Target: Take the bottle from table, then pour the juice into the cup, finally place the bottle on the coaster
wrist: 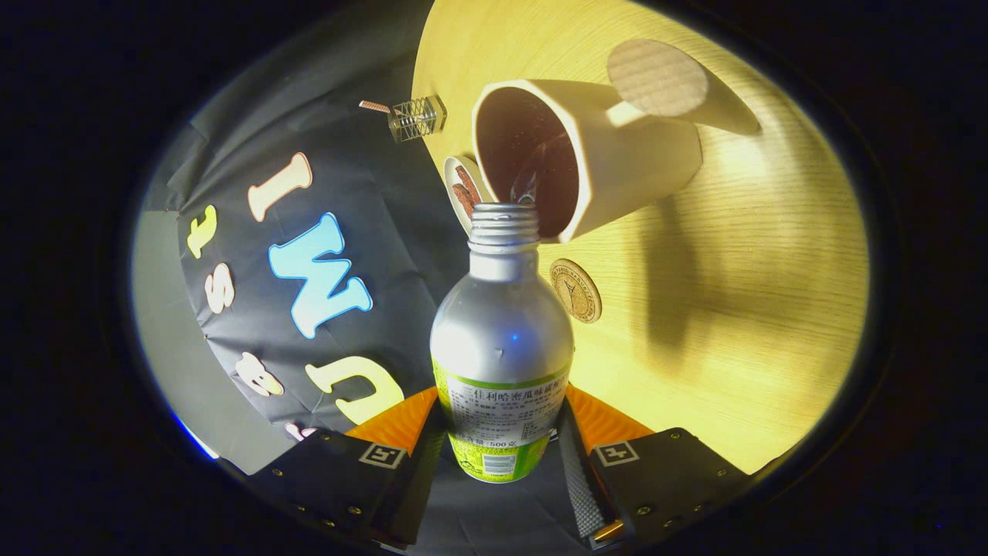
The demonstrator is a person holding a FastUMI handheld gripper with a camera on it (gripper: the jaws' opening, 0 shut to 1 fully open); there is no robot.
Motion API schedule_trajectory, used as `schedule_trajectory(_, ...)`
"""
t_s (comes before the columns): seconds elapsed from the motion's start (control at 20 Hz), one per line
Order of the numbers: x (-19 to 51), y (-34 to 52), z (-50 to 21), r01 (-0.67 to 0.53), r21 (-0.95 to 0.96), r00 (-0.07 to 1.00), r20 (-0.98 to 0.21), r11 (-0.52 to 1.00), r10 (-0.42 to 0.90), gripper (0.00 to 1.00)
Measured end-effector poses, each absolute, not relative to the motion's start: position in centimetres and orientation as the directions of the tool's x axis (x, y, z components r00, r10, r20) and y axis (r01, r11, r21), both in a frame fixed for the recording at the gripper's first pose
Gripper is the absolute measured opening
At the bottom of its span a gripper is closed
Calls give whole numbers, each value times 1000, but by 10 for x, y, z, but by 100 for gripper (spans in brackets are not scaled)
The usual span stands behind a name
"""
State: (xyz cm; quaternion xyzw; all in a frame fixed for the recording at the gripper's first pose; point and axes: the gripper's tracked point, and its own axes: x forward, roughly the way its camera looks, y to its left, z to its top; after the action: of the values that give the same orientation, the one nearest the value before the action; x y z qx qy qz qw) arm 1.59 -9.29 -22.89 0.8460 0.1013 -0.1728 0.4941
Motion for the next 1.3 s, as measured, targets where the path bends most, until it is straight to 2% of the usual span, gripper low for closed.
schedule_trajectory(1.3,15,-102,-201,331,694,927,-367,-639,81,74)
